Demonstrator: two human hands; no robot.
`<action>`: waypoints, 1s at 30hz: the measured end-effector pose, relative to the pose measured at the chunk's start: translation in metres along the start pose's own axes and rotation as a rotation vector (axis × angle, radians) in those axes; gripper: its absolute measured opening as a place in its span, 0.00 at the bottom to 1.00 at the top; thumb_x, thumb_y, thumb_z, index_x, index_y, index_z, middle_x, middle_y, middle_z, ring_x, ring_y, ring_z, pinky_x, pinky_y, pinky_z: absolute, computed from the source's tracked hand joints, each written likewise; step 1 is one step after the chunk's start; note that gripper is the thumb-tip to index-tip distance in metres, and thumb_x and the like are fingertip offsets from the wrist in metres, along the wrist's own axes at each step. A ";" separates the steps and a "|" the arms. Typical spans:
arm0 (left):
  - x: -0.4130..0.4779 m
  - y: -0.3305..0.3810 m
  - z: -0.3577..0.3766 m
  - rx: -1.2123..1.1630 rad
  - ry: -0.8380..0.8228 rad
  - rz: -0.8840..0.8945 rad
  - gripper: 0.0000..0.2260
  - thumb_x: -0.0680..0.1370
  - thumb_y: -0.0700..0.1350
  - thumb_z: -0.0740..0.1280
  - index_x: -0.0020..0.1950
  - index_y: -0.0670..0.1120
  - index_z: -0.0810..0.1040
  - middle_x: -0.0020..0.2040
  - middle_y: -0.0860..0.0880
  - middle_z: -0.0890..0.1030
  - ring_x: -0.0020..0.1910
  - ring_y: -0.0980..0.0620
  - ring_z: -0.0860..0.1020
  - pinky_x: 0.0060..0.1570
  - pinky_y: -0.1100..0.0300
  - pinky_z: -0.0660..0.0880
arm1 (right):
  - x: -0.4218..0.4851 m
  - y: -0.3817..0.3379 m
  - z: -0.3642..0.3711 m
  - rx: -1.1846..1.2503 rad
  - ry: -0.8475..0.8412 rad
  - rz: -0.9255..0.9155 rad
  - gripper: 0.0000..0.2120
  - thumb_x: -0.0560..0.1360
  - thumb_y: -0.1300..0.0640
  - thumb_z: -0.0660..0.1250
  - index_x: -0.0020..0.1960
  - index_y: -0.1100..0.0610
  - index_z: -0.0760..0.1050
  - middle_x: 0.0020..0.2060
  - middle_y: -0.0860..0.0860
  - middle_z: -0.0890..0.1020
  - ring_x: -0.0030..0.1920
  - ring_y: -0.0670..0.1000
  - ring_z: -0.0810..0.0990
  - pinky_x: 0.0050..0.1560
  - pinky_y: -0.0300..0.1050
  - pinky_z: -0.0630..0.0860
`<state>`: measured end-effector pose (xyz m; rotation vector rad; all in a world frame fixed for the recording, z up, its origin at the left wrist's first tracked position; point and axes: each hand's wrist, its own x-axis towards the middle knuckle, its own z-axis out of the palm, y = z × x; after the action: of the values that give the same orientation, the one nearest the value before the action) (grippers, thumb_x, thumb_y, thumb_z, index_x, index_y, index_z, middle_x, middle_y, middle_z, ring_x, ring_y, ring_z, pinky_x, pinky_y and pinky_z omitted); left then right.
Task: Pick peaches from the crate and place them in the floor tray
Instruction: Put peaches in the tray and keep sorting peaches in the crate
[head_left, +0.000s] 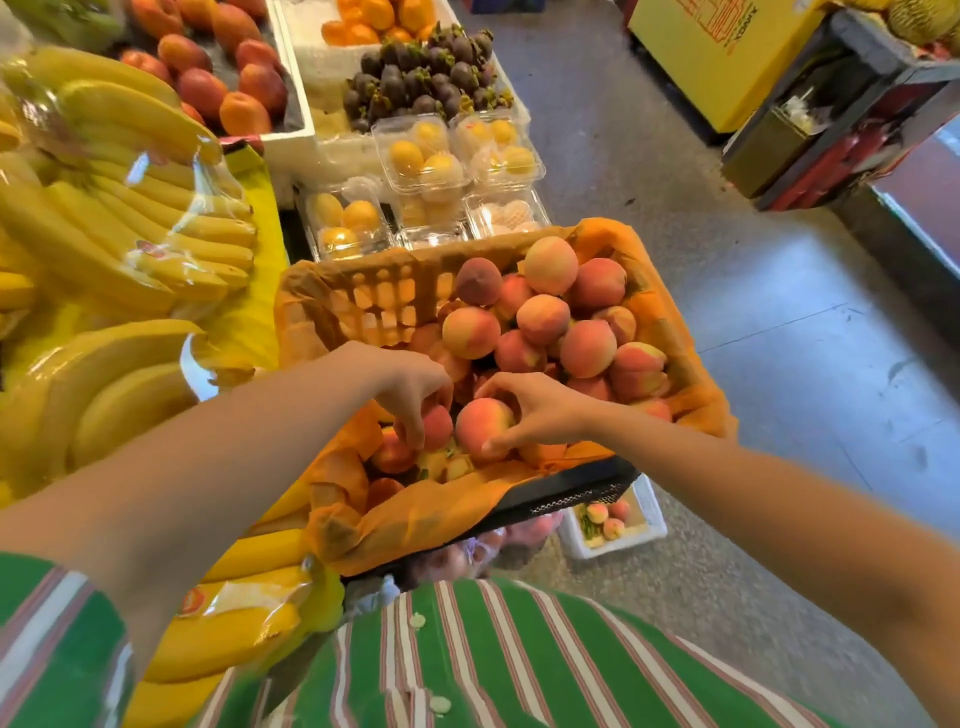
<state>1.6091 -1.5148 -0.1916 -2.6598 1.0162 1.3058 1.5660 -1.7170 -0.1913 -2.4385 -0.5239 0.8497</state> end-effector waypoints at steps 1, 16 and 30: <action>0.004 -0.001 0.002 -0.001 0.006 0.004 0.31 0.68 0.53 0.76 0.68 0.48 0.69 0.52 0.51 0.74 0.50 0.49 0.75 0.46 0.56 0.76 | 0.002 0.001 0.000 0.013 0.017 0.002 0.31 0.65 0.48 0.79 0.64 0.55 0.73 0.58 0.51 0.78 0.57 0.49 0.76 0.56 0.44 0.75; 0.029 -0.004 0.022 0.150 0.113 -0.014 0.21 0.76 0.53 0.68 0.64 0.45 0.73 0.56 0.45 0.77 0.51 0.46 0.76 0.49 0.53 0.75 | 0.000 0.010 -0.006 0.064 0.082 -0.008 0.30 0.66 0.46 0.78 0.64 0.56 0.74 0.57 0.50 0.79 0.56 0.49 0.77 0.55 0.47 0.76; -0.042 -0.064 0.005 0.273 0.623 0.002 0.09 0.75 0.51 0.65 0.52 0.54 0.81 0.52 0.52 0.81 0.61 0.49 0.73 0.64 0.51 0.63 | 0.036 -0.026 0.030 -0.062 -0.107 -0.159 0.33 0.65 0.47 0.79 0.65 0.55 0.72 0.58 0.52 0.79 0.54 0.50 0.77 0.51 0.45 0.75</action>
<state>1.6222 -1.4393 -0.1819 -2.8782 1.1303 0.2805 1.5679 -1.6679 -0.2135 -2.3776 -0.7839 0.9123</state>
